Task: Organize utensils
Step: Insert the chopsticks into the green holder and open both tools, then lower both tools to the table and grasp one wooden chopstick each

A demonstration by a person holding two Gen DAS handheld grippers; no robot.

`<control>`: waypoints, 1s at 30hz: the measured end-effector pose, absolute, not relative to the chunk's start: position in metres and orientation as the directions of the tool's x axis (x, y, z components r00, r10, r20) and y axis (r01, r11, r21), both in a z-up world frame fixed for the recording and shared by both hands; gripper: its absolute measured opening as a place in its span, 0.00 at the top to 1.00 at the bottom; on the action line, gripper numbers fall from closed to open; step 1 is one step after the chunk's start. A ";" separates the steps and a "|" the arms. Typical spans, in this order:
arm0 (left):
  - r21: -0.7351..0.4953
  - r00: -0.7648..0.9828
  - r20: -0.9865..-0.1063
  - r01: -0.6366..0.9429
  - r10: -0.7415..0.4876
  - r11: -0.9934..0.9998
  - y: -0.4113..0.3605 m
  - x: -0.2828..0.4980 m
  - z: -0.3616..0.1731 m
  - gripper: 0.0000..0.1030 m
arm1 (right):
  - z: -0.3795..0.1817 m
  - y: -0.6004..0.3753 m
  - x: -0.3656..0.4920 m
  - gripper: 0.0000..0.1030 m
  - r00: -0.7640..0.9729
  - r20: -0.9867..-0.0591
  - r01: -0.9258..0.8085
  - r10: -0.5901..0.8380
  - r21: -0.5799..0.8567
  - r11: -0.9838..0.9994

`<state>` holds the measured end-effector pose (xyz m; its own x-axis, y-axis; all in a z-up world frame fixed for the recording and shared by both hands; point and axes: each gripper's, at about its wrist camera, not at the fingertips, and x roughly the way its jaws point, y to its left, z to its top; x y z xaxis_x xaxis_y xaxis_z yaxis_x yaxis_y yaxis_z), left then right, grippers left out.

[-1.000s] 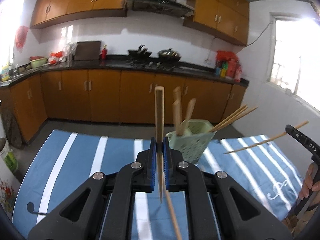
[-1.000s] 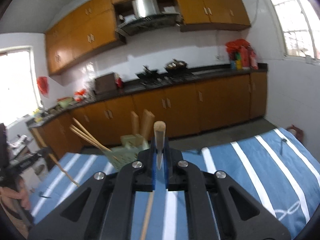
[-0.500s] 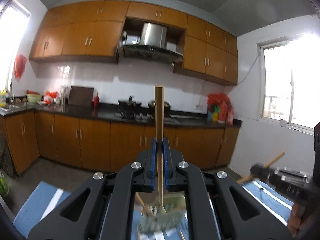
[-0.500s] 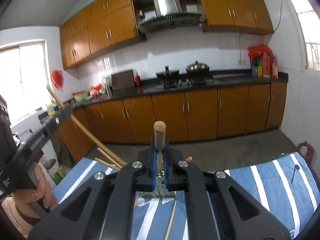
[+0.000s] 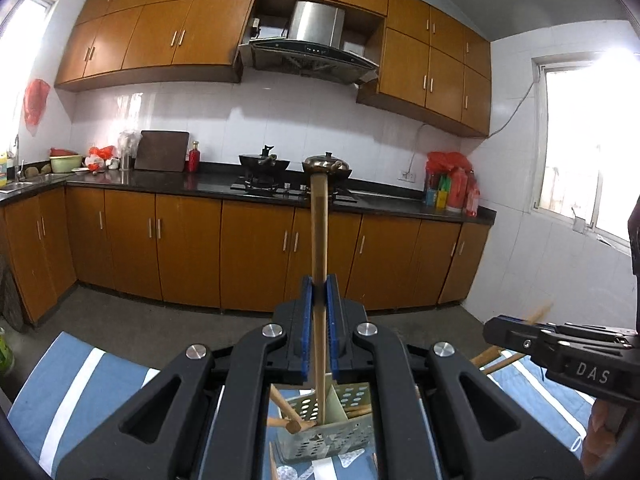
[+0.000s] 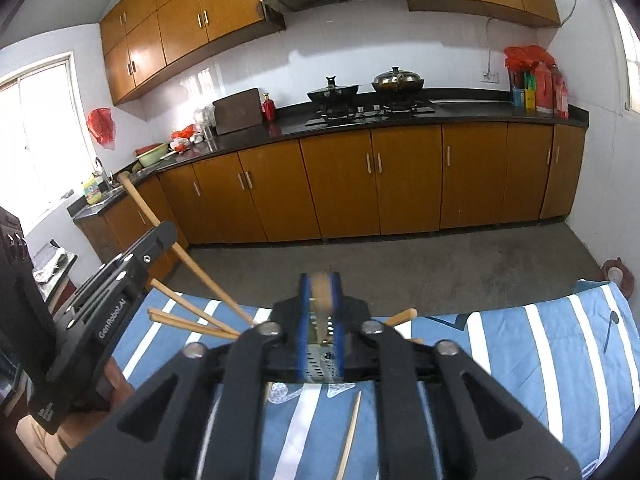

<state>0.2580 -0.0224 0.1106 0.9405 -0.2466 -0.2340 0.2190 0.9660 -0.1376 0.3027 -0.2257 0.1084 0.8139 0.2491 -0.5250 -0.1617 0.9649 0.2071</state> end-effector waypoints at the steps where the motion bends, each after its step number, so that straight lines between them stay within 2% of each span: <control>1: -0.139 0.939 -0.237 0.221 -0.249 0.965 -0.021 0.257 0.111 0.92 | 0.109 -0.225 0.303 0.77 0.819 -0.518 -0.164 0.247 0.202 0.966; 8: -0.146 0.948 -0.216 0.207 -0.235 0.967 -0.012 0.245 0.124 0.92 | 0.124 -0.228 0.277 0.77 0.863 -0.451 -0.160 0.229 0.185 0.970; 11: -0.153 0.954 -0.200 0.195 -0.223 0.969 -0.003 0.231 0.133 0.89 | 0.131 -0.232 0.253 0.77 0.888 -0.410 -0.155 0.208 0.158 0.975; 13: -0.153 0.956 -0.197 0.188 -0.216 0.970 0.004 0.220 0.135 0.84 | 0.129 -0.238 0.233 0.75 0.902 -0.389 -0.143 0.189 0.142 0.979; 16: -0.139 0.956 -0.221 0.165 -0.193 0.976 0.016 0.201 0.127 0.83 | 0.110 -0.249 0.206 0.72 0.910 -0.386 -0.109 0.154 0.136 0.985; 20: -0.140 0.936 -0.312 0.122 -0.161 0.983 0.035 0.183 0.092 0.81 | 0.051 -0.257 0.191 0.71 0.867 -0.484 -0.067 0.122 0.129 0.989; 26: -0.160 0.824 -0.547 0.071 -0.148 0.985 0.051 0.186 0.007 0.81 | -0.062 -0.239 0.195 0.71 0.695 -0.693 -0.075 0.192 0.195 0.978; 30: -0.173 0.766 -0.620 0.082 -0.174 0.981 0.045 0.180 -0.030 0.81 | -0.113 -0.213 0.194 0.74 0.605 -0.769 -0.092 0.206 0.189 0.978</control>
<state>0.1804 0.0453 -0.0303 0.7655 -0.1736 -0.6196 0.0825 0.9814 -0.1731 0.1945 -0.2126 -0.1127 0.6053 0.2058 -0.7690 -0.0924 0.9776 0.1890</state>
